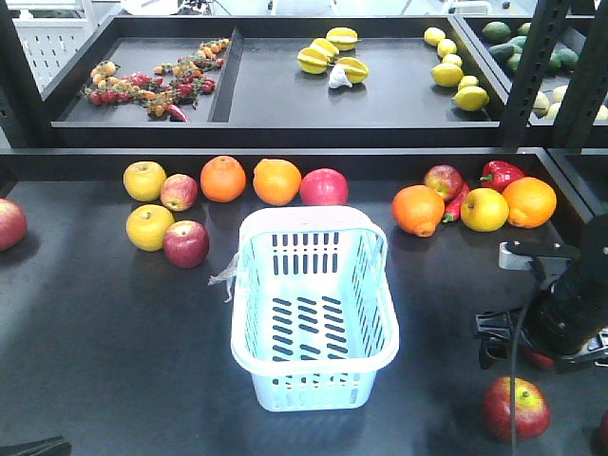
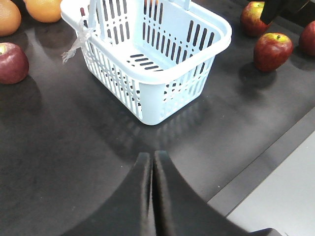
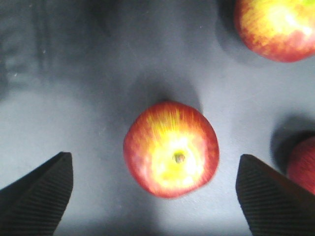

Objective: Pick three apples into basket with both arms
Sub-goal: 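Reach the right gripper to the red apple nearest it and grasp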

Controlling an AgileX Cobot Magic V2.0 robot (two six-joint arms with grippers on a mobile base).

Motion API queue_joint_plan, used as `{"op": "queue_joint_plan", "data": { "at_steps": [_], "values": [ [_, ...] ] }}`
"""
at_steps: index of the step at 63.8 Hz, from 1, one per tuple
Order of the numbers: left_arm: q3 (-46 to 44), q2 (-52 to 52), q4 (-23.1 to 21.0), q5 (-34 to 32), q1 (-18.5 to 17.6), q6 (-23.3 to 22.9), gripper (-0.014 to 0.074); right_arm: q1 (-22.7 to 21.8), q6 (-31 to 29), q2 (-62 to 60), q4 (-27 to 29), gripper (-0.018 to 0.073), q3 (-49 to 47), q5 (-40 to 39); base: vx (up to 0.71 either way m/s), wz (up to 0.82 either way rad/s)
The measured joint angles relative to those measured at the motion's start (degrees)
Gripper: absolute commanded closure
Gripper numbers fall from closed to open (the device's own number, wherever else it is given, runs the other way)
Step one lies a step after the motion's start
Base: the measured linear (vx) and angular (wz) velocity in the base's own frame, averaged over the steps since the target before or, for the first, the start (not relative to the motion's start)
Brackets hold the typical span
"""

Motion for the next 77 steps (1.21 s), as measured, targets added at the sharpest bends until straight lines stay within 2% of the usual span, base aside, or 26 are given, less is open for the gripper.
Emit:
{"op": "queue_joint_plan", "data": {
  "at_steps": [37,47,60,77],
  "values": [
    [0.0,0.0,-0.04,-0.05,0.0,0.0,0.0604,0.0,3.55,13.77,-2.82,-0.006,-0.79,-2.27,0.0,0.0],
    [0.0,0.0,-0.04,-0.05,0.0,0.0,0.0604,0.0,3.78,15.92,-3.07,-0.0024,-0.83,-2.67,0.0,0.0],
    [0.0,0.0,-0.04,-0.05,0.0,0.0,0.0604,0.0,3.87,16.22,-3.07,0.0112,-0.99,-2.64,0.0,0.0],
    [0.0,0.0,-0.04,-0.05,0.0,0.0,0.0604,0.0,2.65,11.41,-3.19,0.0388,-0.99,-1.62,0.0,0.0]
  ]
}}
